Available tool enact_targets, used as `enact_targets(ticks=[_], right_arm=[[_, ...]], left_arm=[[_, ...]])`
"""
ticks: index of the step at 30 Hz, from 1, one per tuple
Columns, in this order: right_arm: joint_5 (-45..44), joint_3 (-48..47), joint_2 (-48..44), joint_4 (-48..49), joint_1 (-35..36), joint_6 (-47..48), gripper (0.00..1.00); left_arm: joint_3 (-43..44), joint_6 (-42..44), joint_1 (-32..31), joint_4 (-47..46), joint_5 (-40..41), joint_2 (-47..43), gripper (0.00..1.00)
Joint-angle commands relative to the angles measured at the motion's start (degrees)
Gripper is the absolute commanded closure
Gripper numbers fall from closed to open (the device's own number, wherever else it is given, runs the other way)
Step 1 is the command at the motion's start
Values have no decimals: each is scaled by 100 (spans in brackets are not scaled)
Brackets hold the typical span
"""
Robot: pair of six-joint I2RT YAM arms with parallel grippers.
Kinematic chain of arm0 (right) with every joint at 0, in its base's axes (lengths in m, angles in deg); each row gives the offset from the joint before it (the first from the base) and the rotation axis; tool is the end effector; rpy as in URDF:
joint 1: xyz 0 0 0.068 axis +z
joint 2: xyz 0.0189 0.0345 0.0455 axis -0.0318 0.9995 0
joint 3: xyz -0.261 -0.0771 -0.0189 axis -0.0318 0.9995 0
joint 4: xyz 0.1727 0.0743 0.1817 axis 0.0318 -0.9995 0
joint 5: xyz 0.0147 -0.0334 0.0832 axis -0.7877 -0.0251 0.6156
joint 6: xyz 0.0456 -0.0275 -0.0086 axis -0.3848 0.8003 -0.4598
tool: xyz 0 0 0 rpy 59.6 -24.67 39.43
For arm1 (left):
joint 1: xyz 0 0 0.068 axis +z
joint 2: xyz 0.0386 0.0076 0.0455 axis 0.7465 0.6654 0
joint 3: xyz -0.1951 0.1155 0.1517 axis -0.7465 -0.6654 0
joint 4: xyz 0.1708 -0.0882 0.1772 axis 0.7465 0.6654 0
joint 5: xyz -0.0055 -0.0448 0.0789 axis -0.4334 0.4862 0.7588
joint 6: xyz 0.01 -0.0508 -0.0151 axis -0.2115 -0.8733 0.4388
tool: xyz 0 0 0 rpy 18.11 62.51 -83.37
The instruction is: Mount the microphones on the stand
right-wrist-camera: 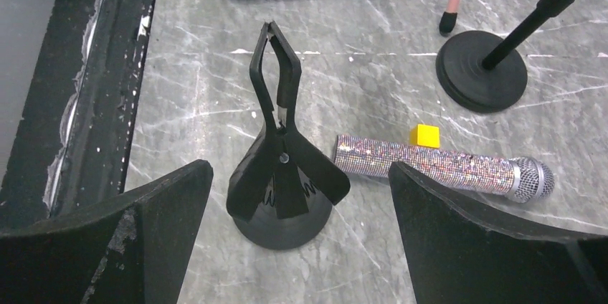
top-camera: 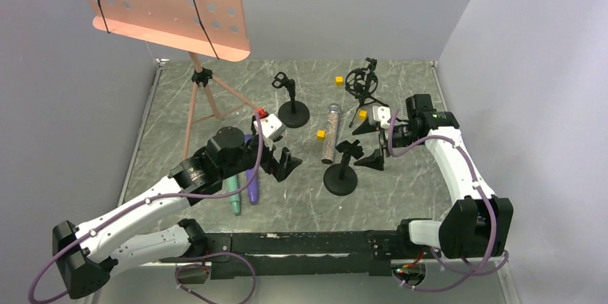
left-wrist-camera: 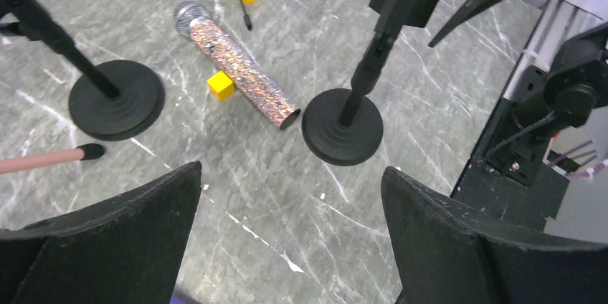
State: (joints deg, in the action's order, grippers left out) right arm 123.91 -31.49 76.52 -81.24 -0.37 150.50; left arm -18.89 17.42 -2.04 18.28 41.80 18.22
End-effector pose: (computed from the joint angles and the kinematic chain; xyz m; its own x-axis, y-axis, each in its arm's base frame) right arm 0.2149 0.0389 0.2866 0.0673 -0.3399 -0.9380 -0.9952 0.0437 -0.0873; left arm 0.1364 -0.1702 0.3303 -0.2452 0.1387 -0.9595 0.8080 0.5762 -0.1231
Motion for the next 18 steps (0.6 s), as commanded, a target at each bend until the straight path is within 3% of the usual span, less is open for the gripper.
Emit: enact_targets(ticks=[1, 10, 18], right_arm=[[405, 86, -163, 300, 46, -249, 1], [416, 202, -204, 430, 57, -310, 8], [467, 188, -206, 524, 62, -420, 27]], left_arm=[[-143, -249, 12, -209, 556, -381, 1], [-358, -415, 9, -108, 1010, -508, 1], [-508, -523, 13, -4, 1301, -668, 1]])
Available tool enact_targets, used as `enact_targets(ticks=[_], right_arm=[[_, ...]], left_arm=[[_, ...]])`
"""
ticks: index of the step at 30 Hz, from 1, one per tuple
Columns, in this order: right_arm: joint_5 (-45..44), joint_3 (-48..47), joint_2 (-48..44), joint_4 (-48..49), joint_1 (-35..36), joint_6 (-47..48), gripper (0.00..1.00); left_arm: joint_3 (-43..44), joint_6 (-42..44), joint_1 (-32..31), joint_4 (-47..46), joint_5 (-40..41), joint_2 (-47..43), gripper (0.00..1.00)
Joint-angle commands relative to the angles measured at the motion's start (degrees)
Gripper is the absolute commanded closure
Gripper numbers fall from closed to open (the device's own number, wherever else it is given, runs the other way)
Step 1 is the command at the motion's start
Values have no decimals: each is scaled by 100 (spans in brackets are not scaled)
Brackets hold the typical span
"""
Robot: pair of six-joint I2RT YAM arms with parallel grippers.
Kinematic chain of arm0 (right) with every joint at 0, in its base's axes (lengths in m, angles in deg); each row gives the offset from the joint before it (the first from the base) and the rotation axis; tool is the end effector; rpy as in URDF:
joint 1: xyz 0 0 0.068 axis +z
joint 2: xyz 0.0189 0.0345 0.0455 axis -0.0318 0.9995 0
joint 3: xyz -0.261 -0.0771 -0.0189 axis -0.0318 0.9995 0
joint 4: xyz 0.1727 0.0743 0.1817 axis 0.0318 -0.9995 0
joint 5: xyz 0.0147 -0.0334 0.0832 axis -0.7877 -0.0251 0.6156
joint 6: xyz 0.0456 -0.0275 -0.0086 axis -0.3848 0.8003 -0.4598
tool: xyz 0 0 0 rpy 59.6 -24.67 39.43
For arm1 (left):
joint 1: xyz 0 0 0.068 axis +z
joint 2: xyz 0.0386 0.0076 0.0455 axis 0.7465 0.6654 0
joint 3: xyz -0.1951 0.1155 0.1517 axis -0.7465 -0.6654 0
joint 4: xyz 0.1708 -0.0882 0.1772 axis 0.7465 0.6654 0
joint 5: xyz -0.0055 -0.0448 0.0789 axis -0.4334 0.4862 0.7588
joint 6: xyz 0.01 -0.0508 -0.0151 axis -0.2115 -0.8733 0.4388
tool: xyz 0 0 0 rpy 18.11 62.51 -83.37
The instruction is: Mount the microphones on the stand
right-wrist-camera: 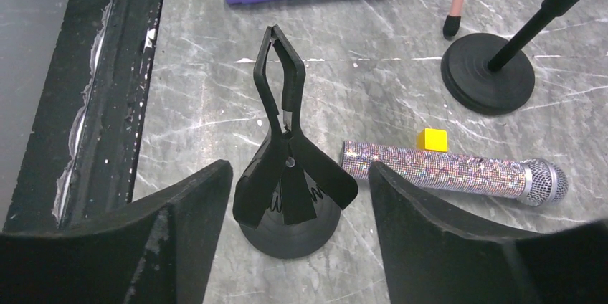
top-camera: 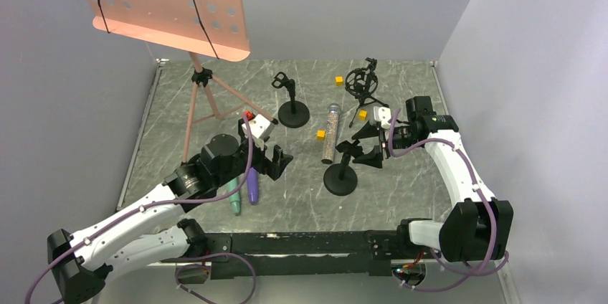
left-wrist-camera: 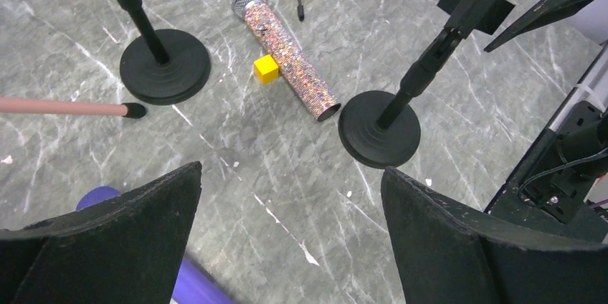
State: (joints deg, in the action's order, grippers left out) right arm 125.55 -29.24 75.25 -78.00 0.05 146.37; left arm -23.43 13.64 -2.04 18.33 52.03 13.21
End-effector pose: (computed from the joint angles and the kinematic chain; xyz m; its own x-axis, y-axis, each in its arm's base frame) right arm 0.2121 0.0407 0.2824 0.0371 -0.3086 -0.9505 -0.9970 0.0536 -0.0563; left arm 0.1299 -0.1524 0.3185 -0.2754 0.0728 -0.9586 0.6839 0.7156 -0.1422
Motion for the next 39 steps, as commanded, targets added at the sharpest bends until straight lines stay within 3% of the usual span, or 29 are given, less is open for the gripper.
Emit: enact_targets(ticks=[1, 12, 19, 20, 24, 27, 33, 39], right_arm=[[294, -36, -76, 207, 22, -3, 30], [207, -45, -57, 137, 33, 62, 58], [161, -51, -24, 81, 27, 117, 64], [146, -53, -11, 50, 26, 157, 63], [198, 35, -73, 153, 29, 127, 27], [237, 193, -212, 406, 23, -23, 16], [258, 245, -236, 517, 33, -67, 15], [315, 79, -66, 83, 29, 269, 25]], left_arm=[[-66, -154, 8, 19, 319, -178, 1], [-472, -343, 108, 164, 1204, -417, 1], [-687, -754, 380, 401, 1405, -462, 1], [-704, -806, 428, 430, 1403, -461, 1], [-804, -893, 557, 391, 1260, -462, 1], [-816, -913, 561, 368, 1237, -440, 1], [-773, -894, 572, 387, 1220, -406, 1], [-818, -902, 582, 394, 1244, -450, 1]])
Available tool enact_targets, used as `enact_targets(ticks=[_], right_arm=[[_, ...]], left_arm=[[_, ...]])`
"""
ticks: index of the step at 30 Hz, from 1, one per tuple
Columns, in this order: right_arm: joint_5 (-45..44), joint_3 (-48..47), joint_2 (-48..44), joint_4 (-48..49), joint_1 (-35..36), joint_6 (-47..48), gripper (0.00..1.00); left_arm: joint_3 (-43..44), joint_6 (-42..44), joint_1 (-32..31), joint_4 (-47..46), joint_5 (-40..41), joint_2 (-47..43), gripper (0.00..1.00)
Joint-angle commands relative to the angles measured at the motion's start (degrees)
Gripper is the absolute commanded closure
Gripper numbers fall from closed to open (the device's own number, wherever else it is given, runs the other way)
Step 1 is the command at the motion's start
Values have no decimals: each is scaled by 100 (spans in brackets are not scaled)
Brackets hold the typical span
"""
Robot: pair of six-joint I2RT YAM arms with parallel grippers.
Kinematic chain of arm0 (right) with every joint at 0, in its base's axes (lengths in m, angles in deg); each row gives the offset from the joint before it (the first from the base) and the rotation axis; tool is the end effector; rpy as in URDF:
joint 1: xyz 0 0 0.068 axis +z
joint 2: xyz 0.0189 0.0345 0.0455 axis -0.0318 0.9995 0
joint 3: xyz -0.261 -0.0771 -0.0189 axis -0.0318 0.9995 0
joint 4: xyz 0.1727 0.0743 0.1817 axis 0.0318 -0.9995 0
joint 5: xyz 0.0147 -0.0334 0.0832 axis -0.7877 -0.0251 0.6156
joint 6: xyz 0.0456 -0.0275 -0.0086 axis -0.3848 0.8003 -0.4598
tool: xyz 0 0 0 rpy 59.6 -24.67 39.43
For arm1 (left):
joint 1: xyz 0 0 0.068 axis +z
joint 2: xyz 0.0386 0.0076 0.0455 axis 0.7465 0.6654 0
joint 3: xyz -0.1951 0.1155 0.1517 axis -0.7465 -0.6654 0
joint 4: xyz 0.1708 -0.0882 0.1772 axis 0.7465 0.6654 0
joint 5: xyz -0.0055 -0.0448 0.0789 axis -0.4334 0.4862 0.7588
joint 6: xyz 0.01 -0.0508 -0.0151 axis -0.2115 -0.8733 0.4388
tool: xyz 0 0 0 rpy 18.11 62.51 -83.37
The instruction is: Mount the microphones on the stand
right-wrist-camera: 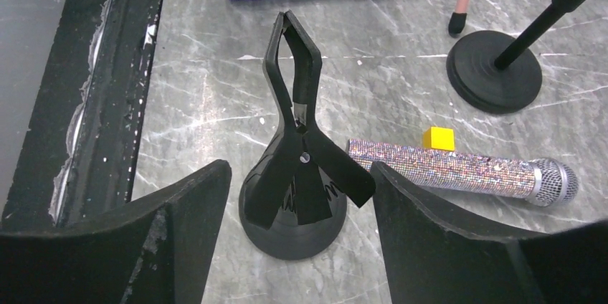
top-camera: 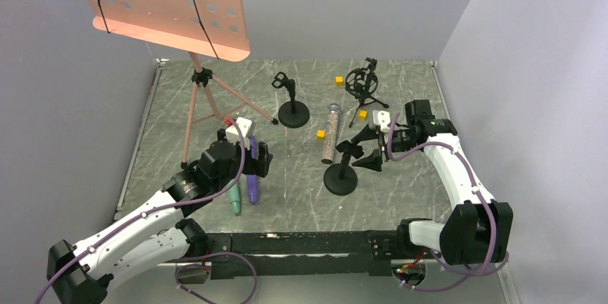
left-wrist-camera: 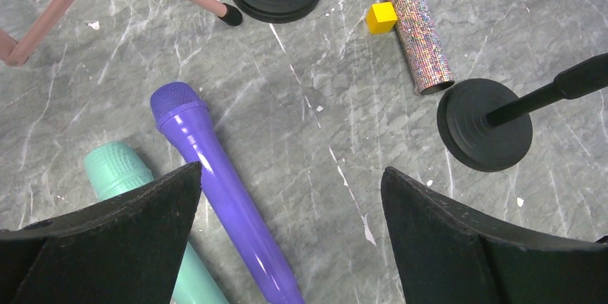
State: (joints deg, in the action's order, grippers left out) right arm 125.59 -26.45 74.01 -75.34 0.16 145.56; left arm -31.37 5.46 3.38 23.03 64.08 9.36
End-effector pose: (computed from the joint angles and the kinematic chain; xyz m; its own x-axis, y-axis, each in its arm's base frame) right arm 0.2081 0.0410 0.2742 0.0420 -0.3065 -0.9509 -0.9965 0.0559 -0.0620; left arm 0.1364 -0.1218 0.2730 -0.4151 0.0011 -0.9098 0.3846 0.9065 -0.1744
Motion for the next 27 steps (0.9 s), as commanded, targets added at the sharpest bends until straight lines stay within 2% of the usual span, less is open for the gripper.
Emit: enact_targets(ticks=[1, 6, 9, 15, 23, 25, 27], right_arm=[[313, -219, 82, -216, 17, 360, 29], [322, -281, 186, -292, 17, 365, 61], [294, -267, 161, -276, 17, 363, 67], [247, -220, 92, -156, 22, 253, 72], [244, -254, 141, -262, 22, 343, 73], [229, -254, 134, -226, 22, 301, 69], [211, -248, 129, -184, 22, 236, 55]], left_arm=[[-37, -94, 43, -78, 30, -74, 1], [-57, -109, 52, -50, 26, -102, 1], [-55, -98, 56, 3, 58, -112, 1], [-20, -214, 67, 195, 243, 72, 1], [154, -545, 132, 583, 636, 558, 1], [227, -615, 186, 700, 709, 786, 1], [320, -706, 273, 814, 755, 1049, 1]])
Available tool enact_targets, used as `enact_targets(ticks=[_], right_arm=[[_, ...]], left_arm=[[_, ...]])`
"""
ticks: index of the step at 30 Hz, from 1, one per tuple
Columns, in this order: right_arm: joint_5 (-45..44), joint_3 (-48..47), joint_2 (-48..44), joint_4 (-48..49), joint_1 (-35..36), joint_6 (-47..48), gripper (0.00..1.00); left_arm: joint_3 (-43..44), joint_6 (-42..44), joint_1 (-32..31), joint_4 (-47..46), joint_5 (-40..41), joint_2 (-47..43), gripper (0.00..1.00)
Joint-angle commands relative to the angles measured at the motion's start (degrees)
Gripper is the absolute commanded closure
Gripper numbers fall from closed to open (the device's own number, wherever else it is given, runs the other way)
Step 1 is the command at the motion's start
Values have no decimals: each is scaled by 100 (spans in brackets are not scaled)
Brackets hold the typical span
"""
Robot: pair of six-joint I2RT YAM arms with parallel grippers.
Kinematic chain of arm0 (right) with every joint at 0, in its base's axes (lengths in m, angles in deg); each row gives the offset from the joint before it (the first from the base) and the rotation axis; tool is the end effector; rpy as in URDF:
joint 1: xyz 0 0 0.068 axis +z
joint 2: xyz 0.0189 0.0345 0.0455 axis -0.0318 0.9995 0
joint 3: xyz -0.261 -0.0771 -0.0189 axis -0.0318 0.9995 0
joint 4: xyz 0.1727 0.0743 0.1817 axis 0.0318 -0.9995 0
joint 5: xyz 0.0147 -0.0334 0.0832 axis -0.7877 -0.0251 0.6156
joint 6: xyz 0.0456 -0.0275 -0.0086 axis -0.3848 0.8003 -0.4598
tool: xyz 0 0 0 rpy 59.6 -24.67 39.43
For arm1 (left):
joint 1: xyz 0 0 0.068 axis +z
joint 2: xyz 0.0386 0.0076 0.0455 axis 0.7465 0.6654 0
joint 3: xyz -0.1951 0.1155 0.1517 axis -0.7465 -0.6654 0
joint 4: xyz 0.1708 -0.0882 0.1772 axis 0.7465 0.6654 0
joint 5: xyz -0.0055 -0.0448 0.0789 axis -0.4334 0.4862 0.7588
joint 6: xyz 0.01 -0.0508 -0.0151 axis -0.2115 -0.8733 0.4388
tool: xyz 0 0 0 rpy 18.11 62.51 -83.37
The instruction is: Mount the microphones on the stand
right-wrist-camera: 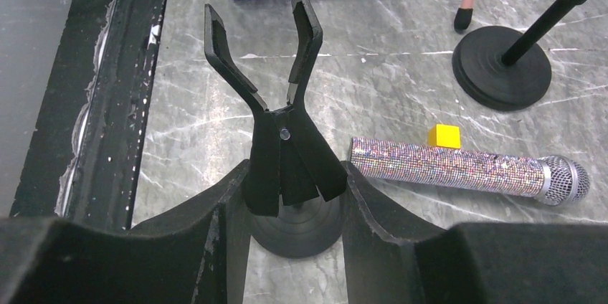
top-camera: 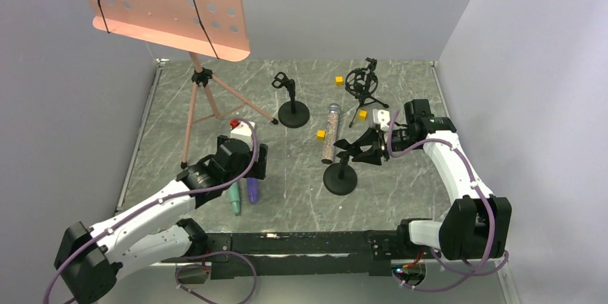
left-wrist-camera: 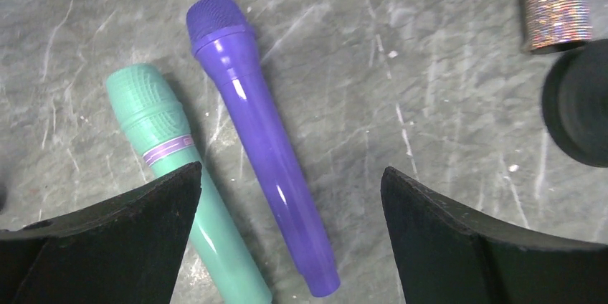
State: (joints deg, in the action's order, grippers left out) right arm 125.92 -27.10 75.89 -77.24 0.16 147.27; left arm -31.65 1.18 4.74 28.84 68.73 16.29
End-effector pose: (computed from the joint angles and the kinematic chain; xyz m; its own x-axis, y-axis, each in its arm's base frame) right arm 0.2116 0.0412 0.2704 0.0202 -0.3045 -0.9523 -0.9983 0.0452 -0.0356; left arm 0.1491 -0.1241 0.2419 -0.5584 0.0481 -0.8282 0.2404 0.9649 -0.1060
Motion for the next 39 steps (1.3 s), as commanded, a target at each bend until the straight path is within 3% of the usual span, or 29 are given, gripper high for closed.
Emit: enact_targets(ticks=[1, 4, 8, 15, 26, 30, 34, 37, 39], right_arm=[[173, -172, -67, 20, 22, 67, 45], [150, -106, -135, 83, 18, 41, 25], [101, 13, -283, 359, 16, -188, 16], [41, 69, -372, 498, 12, -309, 13], [56, 40, -359, 321, -34, -110, 13], [80, 56, -397, 306, -88, -88, 13], [111, 42, -397, 219, -142, -1, 13], [127, 18, -370, 135, -163, 56, 12], [97, -14, -357, 83, -163, 56, 9]], left_arm=[[401, -325, 180, 289, 291, 500, 1], [579, -426, 341, 425, 233, 1018, 1], [867, -501, 530, 517, 89, 1830, 1], [1538, -558, 698, 737, -95, 3155, 5], [2071, -737, 931, 876, 44, 4296, 16], [2162, -679, 1075, 664, -375, 4503, 36], [2265, -663, 1176, 618, -669, 4629, 61], [2302, -662, 1196, 681, -728, 4575, 86], [2236, -652, 1196, 619, -841, 4309, 96]])
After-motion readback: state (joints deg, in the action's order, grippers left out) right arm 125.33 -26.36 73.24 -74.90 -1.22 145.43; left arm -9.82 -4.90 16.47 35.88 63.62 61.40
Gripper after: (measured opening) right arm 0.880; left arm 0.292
